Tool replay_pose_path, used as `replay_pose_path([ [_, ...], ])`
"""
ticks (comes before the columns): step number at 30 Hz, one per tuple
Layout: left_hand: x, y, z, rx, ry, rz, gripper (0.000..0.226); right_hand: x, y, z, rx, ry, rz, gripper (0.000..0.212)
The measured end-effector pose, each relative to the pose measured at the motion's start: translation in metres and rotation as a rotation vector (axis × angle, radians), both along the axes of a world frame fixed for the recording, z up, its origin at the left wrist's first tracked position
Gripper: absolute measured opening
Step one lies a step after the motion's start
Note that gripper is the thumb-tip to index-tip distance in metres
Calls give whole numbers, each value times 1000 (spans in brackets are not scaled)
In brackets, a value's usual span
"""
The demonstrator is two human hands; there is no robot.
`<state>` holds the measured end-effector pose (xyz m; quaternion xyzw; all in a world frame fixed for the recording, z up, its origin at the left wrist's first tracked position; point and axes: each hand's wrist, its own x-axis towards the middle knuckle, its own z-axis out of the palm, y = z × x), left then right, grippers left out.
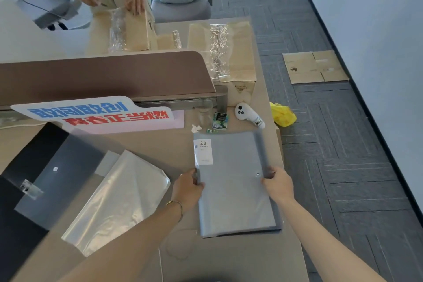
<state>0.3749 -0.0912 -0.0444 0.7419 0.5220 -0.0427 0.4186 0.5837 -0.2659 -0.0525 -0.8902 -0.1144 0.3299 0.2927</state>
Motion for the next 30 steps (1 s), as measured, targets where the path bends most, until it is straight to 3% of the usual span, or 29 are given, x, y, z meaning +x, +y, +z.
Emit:
replay_pose_path([
  [5,1,-4,-3,-26,10,32,16,-4,-1,-10,-70,-19,0,19],
  [8,4,-6,-3,-51,5,37,13,-6,0,-15,-113,-77,51,28],
  [12,5,-6,-4,-70,13,39,13,-8,0,-20,-133,-132,119,19],
  [19,1,-2,-2,-72,17,10,29,-3,-3,-15,-109,-72,167,56],
  [26,-14,22,23,105,85,-62,49,-8,15,22,28,-217,185,55],
  [30,-29,37,47,257,98,-163,45,-27,42,54,110,-351,284,54],
])
